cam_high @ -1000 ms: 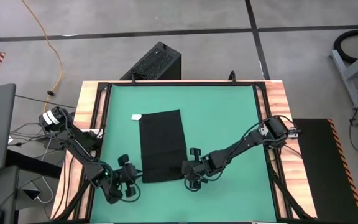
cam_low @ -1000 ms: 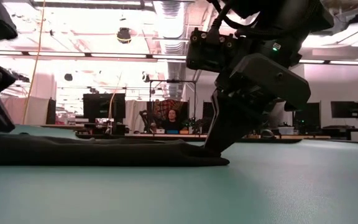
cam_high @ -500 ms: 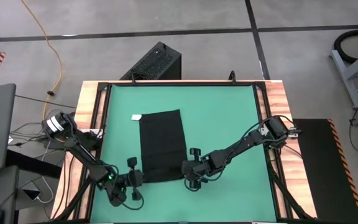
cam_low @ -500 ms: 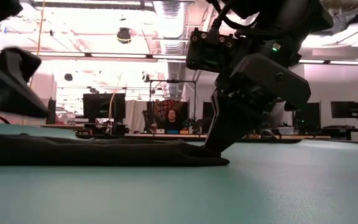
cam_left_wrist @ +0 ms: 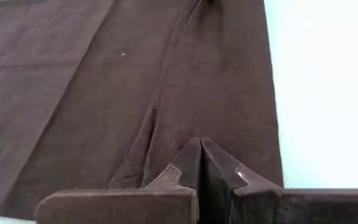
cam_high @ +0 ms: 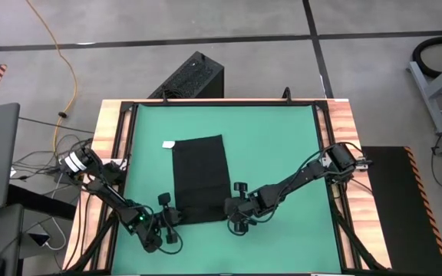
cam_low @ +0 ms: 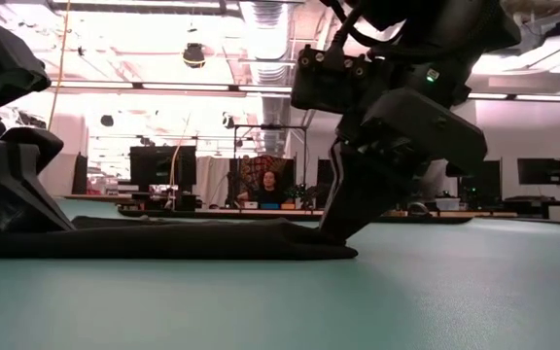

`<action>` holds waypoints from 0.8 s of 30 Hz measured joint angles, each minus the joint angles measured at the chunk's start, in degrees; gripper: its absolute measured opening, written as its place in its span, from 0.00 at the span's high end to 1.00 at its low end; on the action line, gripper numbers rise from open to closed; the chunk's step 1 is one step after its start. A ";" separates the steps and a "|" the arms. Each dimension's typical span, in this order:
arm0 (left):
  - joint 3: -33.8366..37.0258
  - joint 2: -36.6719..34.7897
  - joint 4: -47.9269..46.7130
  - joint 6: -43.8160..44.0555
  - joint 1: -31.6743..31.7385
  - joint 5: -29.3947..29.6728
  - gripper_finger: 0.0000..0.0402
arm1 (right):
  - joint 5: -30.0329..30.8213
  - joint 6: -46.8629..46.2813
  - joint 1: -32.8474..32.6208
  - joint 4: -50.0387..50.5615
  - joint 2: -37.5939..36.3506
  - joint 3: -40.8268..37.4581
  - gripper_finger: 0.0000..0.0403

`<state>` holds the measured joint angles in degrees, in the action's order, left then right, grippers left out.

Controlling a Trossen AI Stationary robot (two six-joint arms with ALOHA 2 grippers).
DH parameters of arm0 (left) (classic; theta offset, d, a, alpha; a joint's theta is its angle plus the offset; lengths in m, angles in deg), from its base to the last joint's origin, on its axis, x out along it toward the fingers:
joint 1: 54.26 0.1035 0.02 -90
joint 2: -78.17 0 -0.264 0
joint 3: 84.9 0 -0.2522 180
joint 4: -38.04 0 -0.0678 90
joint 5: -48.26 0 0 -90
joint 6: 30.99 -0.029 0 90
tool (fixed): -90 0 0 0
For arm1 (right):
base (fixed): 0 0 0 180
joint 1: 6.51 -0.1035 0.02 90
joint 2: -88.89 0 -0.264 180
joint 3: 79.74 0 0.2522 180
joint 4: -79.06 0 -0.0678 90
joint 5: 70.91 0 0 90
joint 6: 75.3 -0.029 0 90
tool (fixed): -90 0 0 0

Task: Roll towel into tight, uniform cylinder
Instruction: Roll the towel

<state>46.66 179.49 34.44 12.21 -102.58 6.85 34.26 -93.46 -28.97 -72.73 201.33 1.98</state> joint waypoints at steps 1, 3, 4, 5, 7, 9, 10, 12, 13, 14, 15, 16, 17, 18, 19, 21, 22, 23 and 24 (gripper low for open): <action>0.00 0.00 -0.03 0.04 0.00 -0.27 1.00 | 0.38 1.37 -0.16 0.14 -0.24 -0.04 0.87; 0.00 -0.02 -0.12 0.02 0.00 -1.44 1.00 | 2.34 3.96 -0.56 0.45 -1.10 -0.18 0.83; 0.00 -0.02 -0.18 0.07 0.06 -1.99 1.00 | 3.63 5.19 -0.83 0.87 -1.78 -0.25 0.81; 0.00 -0.07 -0.18 0.07 0.12 -2.32 1.00 | 4.87 6.21 -1.06 1.11 -2.71 -0.26 0.79; 0.00 -0.09 -0.31 0.07 0.13 -2.68 1.00 | 5.78 8.21 -1.34 0.91 -5.04 -0.21 0.74; 0.00 -0.09 -0.34 0.09 0.13 -2.95 1.00 | 6.48 10.05 -1.74 1.11 -6.88 -0.09 0.69; 0.00 -0.09 -0.31 0.09 0.13 -3.23 1.00 | 6.60 10.93 -1.96 1.44 -7.44 -0.09 0.66; 0.00 -0.09 -0.34 0.11 0.17 -3.89 1.00 | 6.53 13.36 -2.51 1.77 -8.06 -0.18 0.59; 0.00 -0.09 -0.39 0.12 0.22 -3.99 1.00 | 6.09 14.68 -2.85 1.16 -8.29 -0.19 0.56; 0.00 -0.09 -0.40 0.13 0.22 -4.05 1.00 | 5.54 16.12 -3.20 0.08 -8.42 -0.19 0.52; 0.00 -0.09 -0.50 0.13 0.22 -4.05 1.00 | 5.35 17.50 -3.67 -1.05 -8.30 -0.12 0.49; 0.00 -0.09 -0.56 0.13 0.22 -4.07 1.00 | 4.77 18.90 -4.04 -2.04 -7.85 -0.01 0.46; 0.00 -0.09 -0.56 0.13 0.22 -4.09 1.00 | 4.26 20.56 -4.41 -2.64 -7.08 0.05 0.43; 0.03 -0.09 -0.57 0.13 0.22 -4.11 1.00 | 4.26 21.80 -4.73 -2.88 -6.02 0.02 0.41; 0.03 -0.09 -0.58 0.13 0.22 -4.13 1.00 | 4.20 22.87 -5.01 -3.32 -4.86 -0.09 0.39; 0.03 -0.07 -0.55 0.15 0.22 -4.15 1.00 | 4.16 23.71 -5.13 -4.62 -2.76 -0.15 0.38; 0.03 -0.07 -0.55 0.15 0.20 -4.15 1.00 | 4.20 23.83 -5.06 -5.28 -2.11 -0.15 0.37; 0.03 -0.07 -0.55 0.15 0.20 -4.16 1.00 | 4.28 23.80 -4.86 -5.99 -1.50 -0.12 0.37; 0.03 -0.07 -0.55 0.15 0.20 -4.17 1.00 | 4.29 23.79 -4.70 -6.53 -1.04 -0.08 0.37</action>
<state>46.69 179.42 33.88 12.36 -102.38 2.68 38.55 -69.67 -33.68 -79.25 200.30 1.90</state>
